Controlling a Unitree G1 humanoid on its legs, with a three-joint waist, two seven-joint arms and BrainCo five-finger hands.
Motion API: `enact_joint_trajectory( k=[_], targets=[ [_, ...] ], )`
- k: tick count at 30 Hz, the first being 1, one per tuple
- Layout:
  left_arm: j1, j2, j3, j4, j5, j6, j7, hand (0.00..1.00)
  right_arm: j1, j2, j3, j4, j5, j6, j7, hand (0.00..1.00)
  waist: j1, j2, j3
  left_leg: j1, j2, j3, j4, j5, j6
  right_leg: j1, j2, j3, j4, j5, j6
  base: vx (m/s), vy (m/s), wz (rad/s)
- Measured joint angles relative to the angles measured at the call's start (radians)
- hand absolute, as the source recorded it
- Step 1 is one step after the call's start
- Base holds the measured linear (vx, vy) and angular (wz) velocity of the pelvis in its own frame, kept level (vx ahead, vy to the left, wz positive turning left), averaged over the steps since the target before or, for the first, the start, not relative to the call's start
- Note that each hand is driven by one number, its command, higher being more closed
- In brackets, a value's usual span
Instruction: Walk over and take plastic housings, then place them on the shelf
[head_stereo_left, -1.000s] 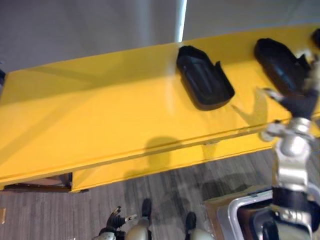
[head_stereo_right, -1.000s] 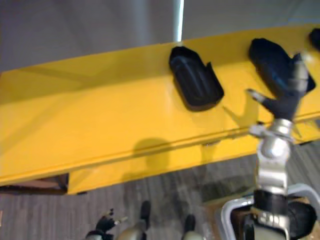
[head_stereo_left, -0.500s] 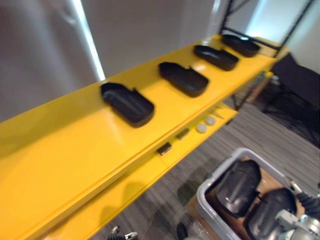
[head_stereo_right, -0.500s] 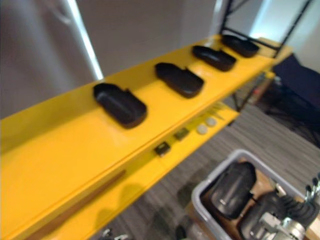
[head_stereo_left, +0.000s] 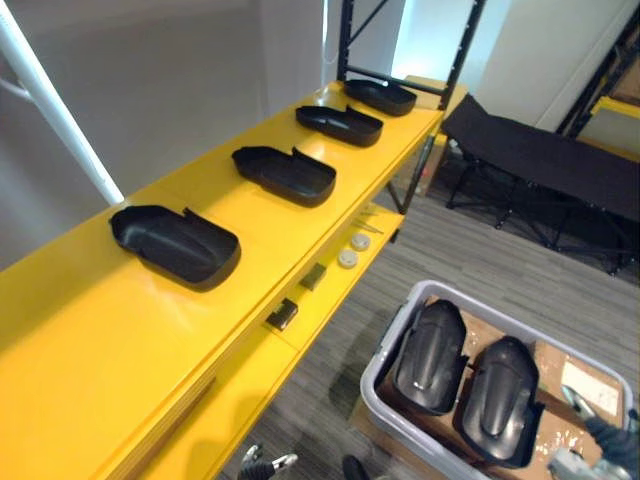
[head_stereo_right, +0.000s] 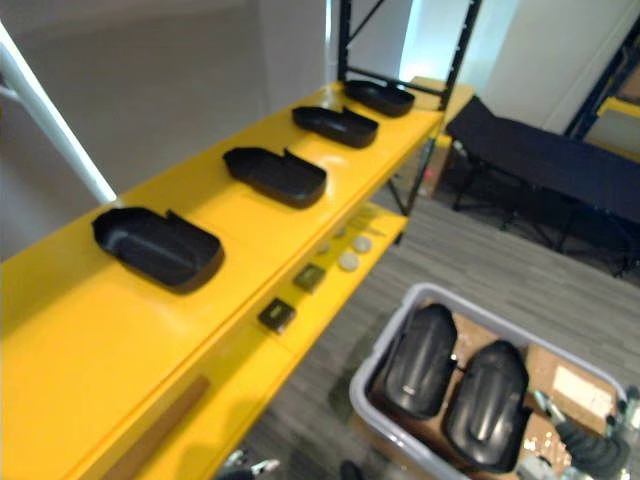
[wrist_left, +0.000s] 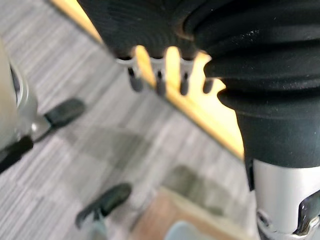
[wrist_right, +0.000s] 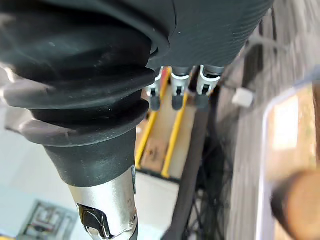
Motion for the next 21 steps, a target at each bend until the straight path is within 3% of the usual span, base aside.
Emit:
enact_joint_trajectory(
  k=[1,2,4,6,9,11,14,15,16,17,18,19,20,21],
  targets=[
    [0.001,0.000,0.011,-0.010,-0.006,-0.007,0.001,0.00,-0.037,-0.022,0.042,0.018,0.001,0.000,0.004,0.00,0.019,0.003,0.013,-0.053,-0.003,-0.155,0.096,-0.029,0.028,-0.017,-0.002,0.024,0.006,-0.002,-0.001,-0.06,-0.053,-0.39],
    [0.000,-0.003,0.015,-0.017,-0.012,-0.011,0.001,0.00,-0.056,-0.036,0.069,0.023,0.001,0.000,0.006,0.00,0.029,0.007,0.019,-0.079,-0.007,-0.229,0.138,-0.050,0.034,-0.025,0.001,0.037,0.008,-0.008,-0.005,-0.08,0.029,-0.57],
    [-0.001,-0.031,0.029,-0.035,-0.044,-0.021,0.000,0.00,-0.105,-0.073,0.139,0.028,0.004,0.000,0.029,0.00,0.073,0.057,0.032,-0.125,-0.023,-0.450,0.226,-0.131,0.035,-0.058,0.019,0.046,0.026,-0.009,-0.005,-0.09,0.130,-0.59],
    [0.001,-0.034,0.047,-0.041,-0.051,-0.025,0.000,0.00,-0.125,-0.073,0.166,0.026,0.014,-0.002,0.045,0.00,0.091,0.070,0.033,-0.121,-0.031,-0.499,0.229,-0.183,0.043,-0.073,0.026,0.053,0.041,-0.009,-0.004,-0.08,0.175,-0.48],
    [0.003,-0.028,0.058,-0.068,-0.055,-0.026,-0.001,0.00,-0.110,-0.065,0.193,0.011,0.037,-0.006,0.056,0.00,0.098,0.054,0.050,-0.120,-0.042,-0.477,0.254,-0.228,0.040,-0.096,0.025,0.064,0.091,-0.014,0.000,-0.06,0.171,-0.38],
    [0.003,-0.014,0.057,-0.076,-0.078,-0.026,-0.001,0.00,-0.058,-0.052,0.204,-0.019,0.059,-0.006,0.073,0.00,0.099,0.038,0.059,-0.126,-0.041,-0.445,0.312,-0.251,0.035,-0.126,0.039,0.065,0.151,-0.008,0.024,-0.02,0.117,-0.62],
    [-0.007,-0.015,0.080,-0.106,-0.083,-0.023,0.000,0.00,-0.027,-0.023,0.207,-0.051,0.069,-0.006,0.071,0.00,0.102,0.020,0.088,-0.150,-0.034,-0.379,0.384,-0.294,0.047,-0.179,0.072,0.111,0.182,0.039,0.030,-0.06,0.108,-1.22],
    [-0.010,-0.010,0.087,-0.117,-0.089,-0.023,0.001,0.00,-0.020,-0.009,0.208,-0.051,0.069,-0.006,0.069,0.00,0.104,0.006,0.099,-0.167,-0.024,-0.327,0.412,-0.309,0.056,-0.205,0.086,0.122,0.166,0.091,0.019,-0.15,0.114,-1.47],
    [-0.018,-0.012,0.104,-0.123,-0.090,-0.020,0.002,0.00,-0.011,-0.001,0.223,-0.050,0.069,-0.006,0.065,0.00,0.116,0.016,0.102,-0.194,0.018,-0.284,0.423,-0.308,0.071,-0.205,0.093,0.101,0.056,0.208,-0.035,-0.18,0.084,-1.47],
    [-0.030,-0.013,0.118,-0.118,-0.089,-0.015,0.002,0.00,-0.001,0.000,0.231,-0.051,0.070,-0.006,0.065,0.00,0.121,0.017,0.108,-0.198,0.036,-0.260,0.421,-0.304,0.074,-0.200,0.090,0.043,0.030,0.231,-0.054,-0.16,0.040,-1.22],
    [-0.046,-0.014,0.124,-0.109,-0.090,-0.009,0.015,0.00,0.029,0.008,0.238,-0.050,0.070,-0.005,0.065,0.00,0.136,0.030,0.123,-0.193,0.064,-0.227,0.419,-0.294,0.075,-0.208,0.075,-0.134,0.164,0.122,-0.065,-0.11,0.010,-0.71],
    [-0.051,-0.014,0.124,-0.107,-0.090,-0.006,0.025,0.00,0.042,0.011,0.241,-0.049,0.071,-0.005,0.062,0.00,0.144,0.029,0.122,-0.188,0.071,-0.214,0.416,-0.288,0.077,-0.207,0.054,-0.193,0.239,0.054,-0.065,-0.08,0.029,-0.52],
    [-0.052,-0.014,0.125,-0.111,-0.092,-0.003,0.039,0.00,0.055,0.014,0.244,-0.047,0.070,-0.005,0.061,0.00,0.152,0.028,0.122,-0.174,0.075,-0.209,0.411,-0.282,0.075,-0.186,0.000,-0.252,0.379,-0.062,-0.069,-0.08,-0.023,-0.15],
    [-0.046,-0.013,0.126,-0.121,-0.110,-0.003,0.047,0.00,0.056,0.014,0.263,-0.046,0.070,-0.005,0.060,0.00,0.160,0.027,0.120,-0.156,0.076,-0.210,0.410,-0.278,0.072,-0.151,-0.055,-0.264,0.506,-0.139,-0.068,-0.08,-0.064,-0.02]
  ],
)
